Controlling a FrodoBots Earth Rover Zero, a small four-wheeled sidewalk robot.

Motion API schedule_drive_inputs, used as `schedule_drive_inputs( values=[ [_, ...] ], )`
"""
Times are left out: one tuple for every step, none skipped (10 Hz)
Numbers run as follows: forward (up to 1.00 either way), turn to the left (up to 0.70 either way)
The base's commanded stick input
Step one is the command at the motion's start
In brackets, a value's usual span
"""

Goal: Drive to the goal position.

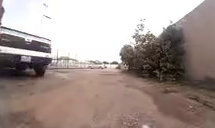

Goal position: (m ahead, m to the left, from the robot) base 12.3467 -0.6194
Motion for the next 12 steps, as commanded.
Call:
schedule_drive_inputs(
  values=[
    [0.7, 0.0],
    [0.7, 0.0],
    [0.7, 0.0],
    [0.7, 0.0],
    [0.7, 0.0],
    [0.7, 0.0],
    [0.7, 0.0],
    [0.7, 0.0],
    [0.7, 0.0],
    [0.7, 0.0],
    [0.7, 0.0],
    [0.7, 0.0]
  ],
)
